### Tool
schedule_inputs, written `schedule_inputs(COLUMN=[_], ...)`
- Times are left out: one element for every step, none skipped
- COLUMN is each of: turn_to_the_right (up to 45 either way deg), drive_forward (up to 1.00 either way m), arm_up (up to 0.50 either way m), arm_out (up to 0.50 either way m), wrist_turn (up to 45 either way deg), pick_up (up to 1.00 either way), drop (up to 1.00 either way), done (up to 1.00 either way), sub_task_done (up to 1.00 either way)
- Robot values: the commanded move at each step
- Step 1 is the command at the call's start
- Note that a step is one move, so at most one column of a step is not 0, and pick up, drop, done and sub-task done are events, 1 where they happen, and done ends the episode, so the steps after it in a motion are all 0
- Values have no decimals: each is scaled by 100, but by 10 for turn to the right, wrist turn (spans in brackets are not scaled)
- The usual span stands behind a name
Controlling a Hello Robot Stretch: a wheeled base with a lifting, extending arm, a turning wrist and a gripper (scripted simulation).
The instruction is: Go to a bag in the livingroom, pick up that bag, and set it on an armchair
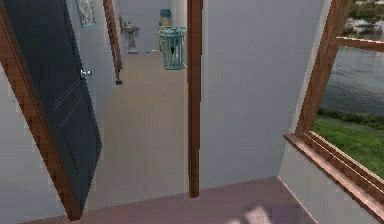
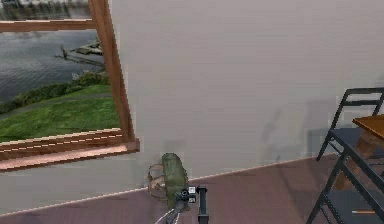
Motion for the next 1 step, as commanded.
schedule_inputs(turn_to_the_right=[0], drive_forward=[0], arm_up=[0], arm_out=[0], wrist_turn=[450], pick_up=[0], drop=[0], done=[0], sub_task_done=[0])
